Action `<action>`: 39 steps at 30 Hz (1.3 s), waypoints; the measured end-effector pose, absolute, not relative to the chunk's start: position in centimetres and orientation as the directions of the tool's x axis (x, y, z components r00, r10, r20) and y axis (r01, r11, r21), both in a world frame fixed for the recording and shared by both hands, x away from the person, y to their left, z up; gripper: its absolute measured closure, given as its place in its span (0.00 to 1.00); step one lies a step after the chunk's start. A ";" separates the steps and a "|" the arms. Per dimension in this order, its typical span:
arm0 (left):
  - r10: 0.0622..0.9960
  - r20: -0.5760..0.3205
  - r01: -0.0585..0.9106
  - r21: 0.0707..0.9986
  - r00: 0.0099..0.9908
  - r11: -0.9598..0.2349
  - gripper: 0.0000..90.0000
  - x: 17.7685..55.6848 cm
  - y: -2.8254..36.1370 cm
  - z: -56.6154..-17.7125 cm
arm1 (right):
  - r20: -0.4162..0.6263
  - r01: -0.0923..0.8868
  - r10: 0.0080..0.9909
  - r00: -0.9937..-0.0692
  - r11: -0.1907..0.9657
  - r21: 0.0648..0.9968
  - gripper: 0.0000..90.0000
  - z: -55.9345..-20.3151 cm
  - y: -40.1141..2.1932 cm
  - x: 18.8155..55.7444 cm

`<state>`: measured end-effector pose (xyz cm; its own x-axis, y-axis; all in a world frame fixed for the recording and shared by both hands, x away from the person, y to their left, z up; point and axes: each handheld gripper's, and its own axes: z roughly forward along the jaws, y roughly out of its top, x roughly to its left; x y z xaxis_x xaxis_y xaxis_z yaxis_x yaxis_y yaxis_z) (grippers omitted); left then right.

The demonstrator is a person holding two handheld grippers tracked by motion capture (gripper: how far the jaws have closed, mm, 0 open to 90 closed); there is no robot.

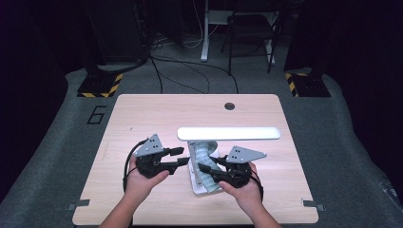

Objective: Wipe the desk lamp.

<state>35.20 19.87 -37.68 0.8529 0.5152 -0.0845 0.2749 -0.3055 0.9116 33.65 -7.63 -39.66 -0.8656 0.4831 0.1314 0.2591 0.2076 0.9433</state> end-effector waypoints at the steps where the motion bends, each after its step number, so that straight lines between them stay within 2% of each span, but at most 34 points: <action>1: 0.515 -0.085 0.275 0.911 0.853 -0.307 0.62 35.2 19.9 -37.7 | 0.124 0.254 0.483 -0.867 0.214 0.943 0.72 -39.9 -7.6 33.7; 5: 0.516 -0.083 0.274 0.912 0.853 -0.306 0.62 35.2 19.9 -37.7 | 0.115 0.274 0.501 -0.858 0.255 0.927 0.73 -41.5 -7.4 33.6; 10: 0.516 -0.083 0.272 0.913 0.853 -0.303 0.62 35.2 19.9 -37.7 | 0.164 0.306 0.500 -0.850 0.217 0.927 0.73 -42.5 -7.7 33.8; 16: 0.518 -0.084 0.275 0.912 0.851 -0.303 0.62 35.2 19.9 -37.7 | 0.124 0.248 0.534 -0.836 0.168 0.954 0.73 -41.1 -7.4 33.0; 32: 0.519 -0.083 0.277 0.910 0.851 -0.308 0.62 35.2 20.0 -37.6 | 0.050 0.103 0.509 -0.859 0.077 0.992 0.73 -35.9 -7.1 32.4; 35: 0.520 -0.074 0.270 0.911 0.851 -0.312 0.62 35.1 20.0 -37.5 | 0.071 0.121 0.511 -0.857 0.064 0.991 0.73 -36.3 -7.0 32.5; 39: 0.518 -0.071 0.266 0.912 0.852 -0.312 0.62 35.1 20.0 -37.5 | 0.064 0.158 0.533 -0.844 0.133 0.978 0.74 -37.3 -6.9 33.0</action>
